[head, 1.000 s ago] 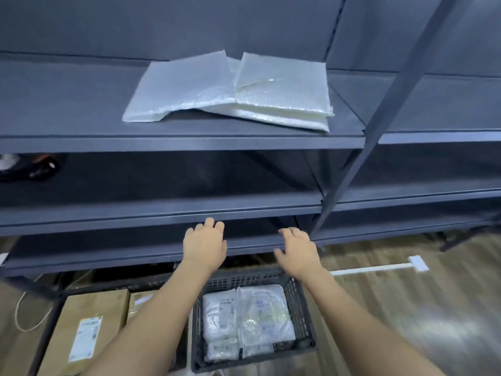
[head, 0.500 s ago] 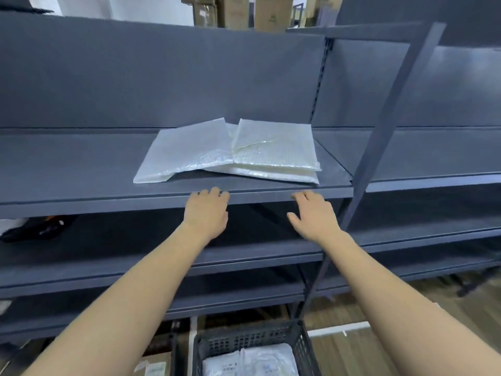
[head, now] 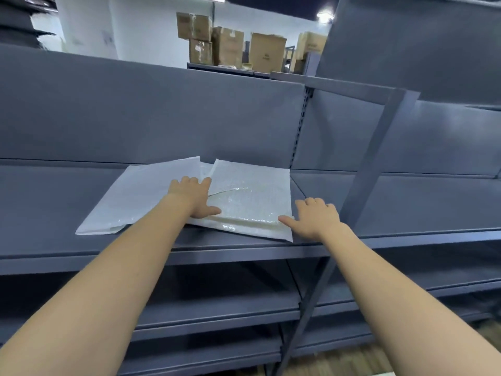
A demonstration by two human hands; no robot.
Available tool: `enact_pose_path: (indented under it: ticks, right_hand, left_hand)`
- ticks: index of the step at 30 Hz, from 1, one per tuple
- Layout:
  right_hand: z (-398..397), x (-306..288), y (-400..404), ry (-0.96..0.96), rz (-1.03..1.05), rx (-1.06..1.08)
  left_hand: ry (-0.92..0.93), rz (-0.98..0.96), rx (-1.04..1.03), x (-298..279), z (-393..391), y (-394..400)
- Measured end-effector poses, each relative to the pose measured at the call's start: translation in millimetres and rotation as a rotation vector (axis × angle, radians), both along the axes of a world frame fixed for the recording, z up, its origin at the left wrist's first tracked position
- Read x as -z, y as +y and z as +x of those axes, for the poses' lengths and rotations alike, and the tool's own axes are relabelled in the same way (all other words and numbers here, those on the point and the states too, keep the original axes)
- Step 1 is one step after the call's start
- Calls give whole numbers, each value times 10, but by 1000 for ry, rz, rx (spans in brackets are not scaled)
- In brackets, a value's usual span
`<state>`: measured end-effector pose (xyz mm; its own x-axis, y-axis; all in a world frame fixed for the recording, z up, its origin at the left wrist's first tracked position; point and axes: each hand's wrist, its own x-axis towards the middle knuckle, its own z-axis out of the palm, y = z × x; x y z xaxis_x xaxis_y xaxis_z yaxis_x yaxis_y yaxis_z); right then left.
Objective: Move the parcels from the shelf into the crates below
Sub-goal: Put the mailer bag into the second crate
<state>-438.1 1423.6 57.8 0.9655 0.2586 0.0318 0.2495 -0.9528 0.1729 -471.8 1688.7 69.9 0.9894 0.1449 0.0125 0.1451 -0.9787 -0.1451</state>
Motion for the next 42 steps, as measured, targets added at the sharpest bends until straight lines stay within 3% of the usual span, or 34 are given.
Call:
enact_pose_path:
  ticks: [6,11,18,23,26,31,34,38,42]
  right_hand:
    - [188,156,61,148,31,21]
    - [201,255,116,300,348,50]
    - [111,376,97,172,616,73]
    - [-101,365,-153,40,735,102]
    - [-386,486,-339,-2,799,83]
    - [-1016,765,-426,48,1012,182]
    - [-1259,916,-471,126,1091,213]
    - [-1390,953,-508,160,1077,188]
    - [-1392,782,-480,-136,1004,71]
  left_hand:
    - [182,-171,-15,198,385,22]
    - [224,-283,-42,244,503,-36]
    - [113,-396,-64,221,448,-203]
    - [-142,-916,15,207,193,-401]
    - [-293,-1063,63,276,-102,-521]
    - [-387,-1373,-48,469,-805,-747]
    - [-341,-1490,-116,595,-1157,-717]
    - [-286,-1430,-71,675,-1534,-558]
    - [-326,-1095,158,574,-1767,-457]
